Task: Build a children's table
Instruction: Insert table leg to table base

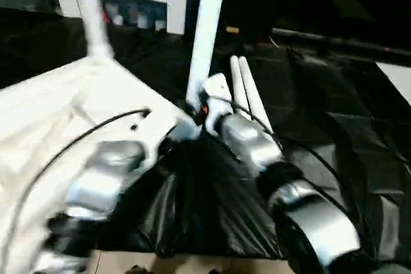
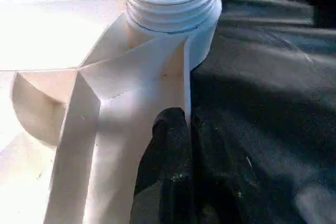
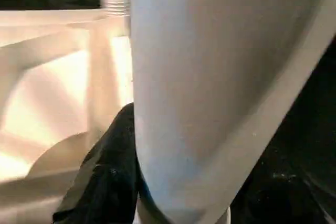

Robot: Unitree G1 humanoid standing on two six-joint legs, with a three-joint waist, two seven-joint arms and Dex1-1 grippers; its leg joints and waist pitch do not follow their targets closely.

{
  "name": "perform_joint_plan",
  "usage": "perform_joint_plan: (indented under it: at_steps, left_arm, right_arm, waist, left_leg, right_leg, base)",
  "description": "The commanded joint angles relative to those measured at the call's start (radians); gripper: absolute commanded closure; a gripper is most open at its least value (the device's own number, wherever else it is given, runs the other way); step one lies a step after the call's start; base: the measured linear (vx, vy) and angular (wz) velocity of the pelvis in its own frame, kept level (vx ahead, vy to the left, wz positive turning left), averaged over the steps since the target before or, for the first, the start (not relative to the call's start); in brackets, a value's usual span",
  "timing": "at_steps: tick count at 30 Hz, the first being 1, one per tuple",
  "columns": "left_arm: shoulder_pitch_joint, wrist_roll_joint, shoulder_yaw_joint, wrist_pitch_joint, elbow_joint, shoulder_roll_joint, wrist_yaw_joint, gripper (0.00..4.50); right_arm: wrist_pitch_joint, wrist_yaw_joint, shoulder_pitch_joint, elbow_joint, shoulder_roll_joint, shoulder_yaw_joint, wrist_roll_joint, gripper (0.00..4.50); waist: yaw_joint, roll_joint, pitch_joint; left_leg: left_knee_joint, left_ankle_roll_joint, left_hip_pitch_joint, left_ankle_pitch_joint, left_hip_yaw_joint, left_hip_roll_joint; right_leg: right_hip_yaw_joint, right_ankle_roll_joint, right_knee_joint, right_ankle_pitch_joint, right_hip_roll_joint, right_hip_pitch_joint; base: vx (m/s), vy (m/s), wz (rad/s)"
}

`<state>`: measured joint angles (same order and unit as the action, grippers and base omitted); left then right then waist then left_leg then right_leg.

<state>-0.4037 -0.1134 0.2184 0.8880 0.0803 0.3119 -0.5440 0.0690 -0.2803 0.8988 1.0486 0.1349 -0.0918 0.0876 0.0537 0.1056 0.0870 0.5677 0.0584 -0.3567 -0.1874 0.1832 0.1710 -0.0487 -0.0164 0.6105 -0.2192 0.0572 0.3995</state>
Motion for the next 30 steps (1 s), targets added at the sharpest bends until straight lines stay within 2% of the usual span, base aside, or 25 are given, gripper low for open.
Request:
perform_joint_plan:
  at_steps: [1, 5, 6, 11, 13, 14, 16, 18, 19, 22, 24, 25, 26, 27, 30]
  left_arm:
    - [-0.027, -0.008, 0.041, -0.008, -0.007, -0.009, 0.015, 4.50]
    - [-0.030, -0.026, 0.040, 0.007, -0.010, 0.001, 0.020, 4.50]
    - [-0.030, -0.026, 0.040, 0.007, -0.009, 0.002, 0.020, 4.50]
    - [-0.029, -0.021, 0.048, -0.006, -0.013, 0.026, 0.014, 4.50]
    - [-0.029, -0.017, 0.057, -0.019, -0.013, 0.038, 0.006, 4.50]
    - [-0.027, -0.015, 0.060, -0.027, -0.013, 0.045, -0.002, 4.50]
    - [-0.023, -0.013, 0.065, -0.037, -0.011, 0.055, -0.014, 4.50]
    - [-0.021, -0.011, 0.070, -0.052, -0.009, 0.064, -0.027, 4.50]
    - [-0.019, -0.008, 0.071, -0.057, -0.007, 0.069, -0.034, 4.50]
    - [-0.016, -0.003, 0.075, -0.070, -0.008, 0.084, -0.045, 4.50]
    - [-0.014, 0.002, 0.078, -0.089, -0.015, 0.099, -0.057, 4.50]
    - [-0.014, 0.003, 0.078, -0.091, -0.016, 0.100, -0.058, 4.50]
    - [-0.015, 0.004, 0.080, -0.102, -0.019, 0.105, -0.065, 4.50]
    - [-0.013, 0.006, 0.081, -0.115, -0.021, 0.110, -0.073, 4.50]
    - [-0.006, 0.020, 0.083, -0.145, -0.021, 0.128, -0.103, 4.50]
  right_arm:
    - [-0.087, 0.029, -0.041, 0.120, 0.036, -0.023, -0.045, 2.62]
    - [-0.080, 0.037, -0.032, 0.141, 0.056, -0.023, -0.049, 2.62]
    - [-0.080, 0.037, -0.032, 0.142, 0.057, -0.022, -0.049, 2.62]
    - [-0.060, 0.023, -0.027, 0.156, 0.064, -0.025, -0.060, 2.62]
    - [-0.055, 0.018, -0.024, 0.154, 0.062, -0.017, -0.051, 2.62]
    - [-0.054, 0.011, -0.021, 0.153, 0.062, -0.011, -0.044, 2.27]
    - [-0.056, -0.001, -0.014, 0.151, 0.062, 0.006, -0.027, 1.92]
    - [-0.056, -0.010, -0.009, 0.149, 0.062, 0.013, -0.020, 1.71]
    - [-0.053, -0.017, -0.004, 0.147, 0.062, 0.015, -0.018, 1.71]
    - [-0.041, -0.029, 0.005, 0.142, 0.060, 0.011, -0.021, 1.47]
    - [-0.030, -0.059, 0.015, 0.123, 0.054, 0.013, -0.014, 1.21]
    - [-0.029, -0.061, 0.016, 0.122, 0.053, 0.013, -0.014, 1.21]
    - [-0.025, -0.072, 0.019, 0.116, 0.050, 0.012, -0.014, 1.09]
    - [-0.020, -0.090, 0.021, 0.106, 0.046, 0.010, -0.013, 1.02]
    - [-0.012, -0.155, 0.017, 0.054, 0.025, -0.002, -0.013, 0.76]
  waist:
    - [0.007, -0.024, -0.029]
    - [0.012, -0.023, -0.031]
    - [0.013, -0.026, -0.032]
    - [0.010, -0.029, -0.028]
    - [0.009, -0.030, -0.029]
    - [0.009, -0.030, -0.028]
    - [0.008, -0.030, -0.029]
    - [0.010, -0.033, -0.032]
    - [0.010, -0.034, -0.036]
    - [0.009, -0.038, -0.039]
    - [0.009, -0.043, -0.048]
    - [0.008, -0.042, -0.047]
    - [0.008, -0.045, -0.052]
    - [0.007, -0.043, -0.051]
    - [0.008, -0.047, -0.061]
  left_leg:
    - [-0.086, 0.018, 0.010, -0.292, -0.032, 0.065]
    - [-0.084, -0.001, 0.009, -0.235, -0.027, 0.063]
    - [-0.084, -0.001, 0.009, -0.230, -0.027, 0.063]
    - [-0.090, 0.015, 0.011, -0.282, -0.031, 0.066]
    - [-0.092, 0.020, 0.011, -0.291, -0.033, 0.066]
    - [-0.092, 0.020, 0.011, -0.293, -0.032, 0.066]
    - [-0.091, 0.020, 0.010, -0.292, -0.032, 0.066]
    - [-0.089, 0.017, 0.013, -0.274, -0.030, 0.066]
    - [-0.087, 0.016, 0.010, -0.243, -0.029, 0.067]
    - [-0.084, 0.011, 0.008, -0.204, -0.025, 0.066]
    - [-0.080, 0.009, 0.010, -0.171, -0.024, 0.066]
    - [-0.079, 0.008, 0.009, -0.163, -0.024, 0.066]
    - [-0.077, 0.008, 0.010, -0.150, -0.023, 0.067]
    - [-0.076, 0.005, 0.010, -0.142, -0.021, 0.067]
    - [-0.068, -0.020, 0.009, -0.078, -0.019, 0.065]
  right_leg:
    - [0.063, -0.155, -0.082, -0.251, 0.093, -0.018]
    - [0.062, -0.161, -0.078, -0.194, 0.092, -0.025]
    - [0.061, -0.163, -0.077, -0.190, 0.092, -0.026]
    - [0.060, -0.153, -0.085, -0.278, 0.093, -0.022]
    - [0.060, -0.150, -0.086, -0.283, 0.093, -0.021]
    - [0.061, -0.148, -0.086, -0.283, 0.093, -0.020]
    - [0.061, -0.150, -0.085, -0.277, 0.093, -0.021]
    - [0.061, -0.166, -0.083, -0.241, 0.092, -0.021]
    - [0.060, -0.174, -0.077, -0.191, 0.092, -0.025]
    - [0.060, -0.197, -0.069, -0.119, 0.091, -0.029]
    - [0.058, -0.216, -0.062, -0.064, 0.091, -0.037]
    - [0.058, -0.220, -0.061, -0.049, 0.090, -0.036]
    - [0.057, -0.230, -0.056, -0.020, 0.090, -0.039]
    - [0.057, -0.234, -0.056, -0.007, 0.090, -0.039]
    - [0.057, -0.263, -0.045, 0.079, 0.091, -0.048]
  base:
    - [0.000, 0.000, 0.00]
    - [0.000, 0.000, 0.00]
    - [0.000, 0.000, 0.00]
    - [0.000, 0.000, 0.00]
    - [0.000, 0.000, 0.00]
    - [0.000, 0.000, 0.00]
    - [0.000, 0.000, 0.00]
    - [0.000, 0.000, 0.00]
    - [0.000, 0.000, 0.00]
    - [0.000, 0.000, 0.00]
    - [0.000, 0.000, 0.00]
    - [0.000, 0.000, 0.00]
    - [0.000, 0.000, 0.00]
    - [0.000, 0.000, 0.00]
    - [0.000, 0.000, 0.00]
